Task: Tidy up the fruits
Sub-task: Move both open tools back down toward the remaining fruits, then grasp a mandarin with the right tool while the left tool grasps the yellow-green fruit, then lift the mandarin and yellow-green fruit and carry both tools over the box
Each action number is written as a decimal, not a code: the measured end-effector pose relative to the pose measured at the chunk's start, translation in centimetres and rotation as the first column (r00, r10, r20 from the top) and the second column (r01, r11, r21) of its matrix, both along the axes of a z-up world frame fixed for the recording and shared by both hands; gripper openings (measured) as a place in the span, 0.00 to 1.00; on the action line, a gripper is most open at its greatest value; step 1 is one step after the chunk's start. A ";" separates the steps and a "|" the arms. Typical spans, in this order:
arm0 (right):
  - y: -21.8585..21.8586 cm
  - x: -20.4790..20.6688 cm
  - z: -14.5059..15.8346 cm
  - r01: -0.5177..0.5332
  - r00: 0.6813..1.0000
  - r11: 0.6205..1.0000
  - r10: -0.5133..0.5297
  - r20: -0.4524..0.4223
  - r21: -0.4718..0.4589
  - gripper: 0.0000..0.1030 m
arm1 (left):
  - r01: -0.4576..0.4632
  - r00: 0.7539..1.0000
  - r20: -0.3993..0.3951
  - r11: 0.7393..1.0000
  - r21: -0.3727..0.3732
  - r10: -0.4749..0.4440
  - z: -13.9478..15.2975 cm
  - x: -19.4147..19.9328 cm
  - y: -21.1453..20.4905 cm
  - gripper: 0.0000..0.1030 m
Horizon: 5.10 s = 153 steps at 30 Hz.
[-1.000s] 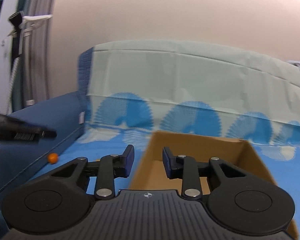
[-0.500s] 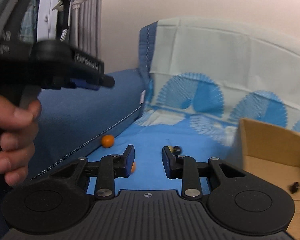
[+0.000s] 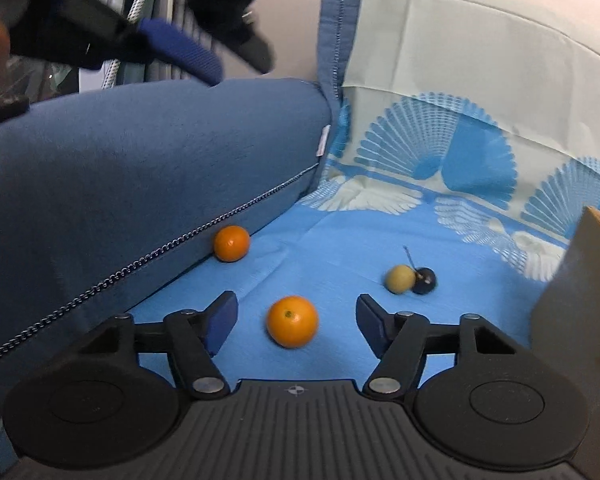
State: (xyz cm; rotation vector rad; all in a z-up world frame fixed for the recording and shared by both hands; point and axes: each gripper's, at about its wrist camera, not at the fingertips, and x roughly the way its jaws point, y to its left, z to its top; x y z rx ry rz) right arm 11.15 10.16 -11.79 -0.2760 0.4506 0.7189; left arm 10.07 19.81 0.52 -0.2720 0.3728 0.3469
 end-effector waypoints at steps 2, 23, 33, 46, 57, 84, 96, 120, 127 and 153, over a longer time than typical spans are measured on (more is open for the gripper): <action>0.6 0.5 -0.6 -0.004 1.000 1.000 0.004 -0.005 0.000 0.67 | 0.000 1.000 -0.011 1.000 0.000 0.000 -0.3 0.2 0.0 0.24; -1.5 1.7 0.7 0.066 0.986 0.995 -0.076 -0.146 -0.078 0.38 | 0.018 0.999 -0.041 1.000 0.003 -0.017 -0.6 0.7 -0.1 0.24; -7.7 -1.6 5.7 0.052 0.991 0.993 -0.064 -0.118 -0.108 0.38 | 0.074 0.985 -0.148 0.995 -0.070 -0.083 -3.7 4.1 0.0 0.24; -7.1 3.9 2.3 0.210 0.914 0.970 -0.240 -0.327 -0.126 0.38 | 0.371 0.896 -0.295 0.925 0.087 -0.331 -7.9 8.8 -3.9 0.25; -7.2 5.1 1.1 0.228 0.874 0.961 -0.273 -0.403 -0.156 0.38 | 0.369 0.875 -0.387 0.918 0.144 -0.291 -13.2 16.0 -4.8 0.55; -7.0 4.1 1.2 0.226 0.904 0.957 -0.276 -0.325 -0.184 0.38 | 0.127 0.813 -0.558 0.986 -0.112 -0.168 -10.2 10.3 -1.2 0.26; -6.7 4.2 0.8 0.210 0.913 0.956 -0.266 -0.310 -0.203 0.38 | 0.143 0.767 -0.617 0.984 -0.108 -0.179 -11.8 10.9 -1.8 0.27; -6.9 2.9 0.8 0.213 0.934 0.960 -0.255 -0.251 -0.182 0.38 | 0.158 0.845 -0.504 0.984 -0.080 -0.176 -9.6 10.1 -2.0 0.27; -8.0 0.5 3.6 0.186 0.970 0.980 -0.194 -0.145 -0.067 0.38 | 0.183 0.950 -0.249 0.982 -0.051 -0.189 -4.5 5.3 -2.9 0.27; -28.2 -3.8 15.0 0.257 0.938 0.954 -0.284 0.197 0.153 0.38 | 0.389 0.921 -0.019 0.920 0.044 -0.389 -0.6 -2.2 -11.3 0.27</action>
